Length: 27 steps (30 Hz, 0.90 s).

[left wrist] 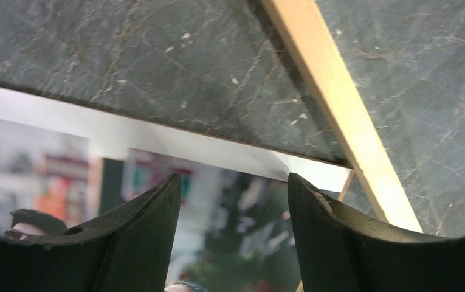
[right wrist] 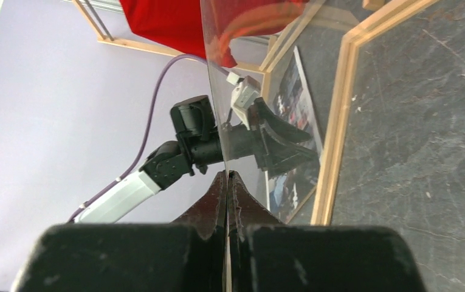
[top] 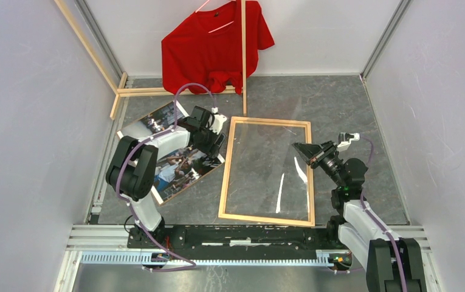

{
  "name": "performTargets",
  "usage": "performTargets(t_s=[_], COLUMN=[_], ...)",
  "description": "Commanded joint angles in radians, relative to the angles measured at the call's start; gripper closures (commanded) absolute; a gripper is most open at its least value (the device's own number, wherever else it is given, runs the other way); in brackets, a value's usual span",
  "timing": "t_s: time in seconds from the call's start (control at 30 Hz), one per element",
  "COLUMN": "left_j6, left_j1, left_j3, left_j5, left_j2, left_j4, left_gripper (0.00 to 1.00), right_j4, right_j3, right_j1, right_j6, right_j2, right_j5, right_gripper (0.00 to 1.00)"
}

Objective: Put the photo into the frame
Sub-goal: Place the photo frame item in the photo frame.

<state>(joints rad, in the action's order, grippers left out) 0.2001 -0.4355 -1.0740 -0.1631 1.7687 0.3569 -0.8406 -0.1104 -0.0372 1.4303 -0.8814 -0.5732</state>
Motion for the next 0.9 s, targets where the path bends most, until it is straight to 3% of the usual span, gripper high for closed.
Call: performTargets(t_s=[0.0, 0.53, 0.87], left_j6=[-0.004, -0.021, -0.062], left_j1=[0.038, 0.108, 0.177], left_j3=[-0.03, -0.041, -0.073], left_j5=[-0.036, -0.032, -0.051], left_j2=[-0.019, -0.016, -0.024], left_j4=[0.0, -0.005, -0.009], left_gripper=[0.29, 0.29, 0.29], right_j4=[-0.029, -0.164, -0.136], right_j3=[-0.086, -0.101, -0.149], right_j1=[0.0, -0.017, -0.145], right_j6=[0.056, 0.271, 0.315], right_j2=[0.04, 0.072, 0.084], right_j5=[-0.035, -0.038, 0.048], right_gripper=[1.0, 1.0, 1.0])
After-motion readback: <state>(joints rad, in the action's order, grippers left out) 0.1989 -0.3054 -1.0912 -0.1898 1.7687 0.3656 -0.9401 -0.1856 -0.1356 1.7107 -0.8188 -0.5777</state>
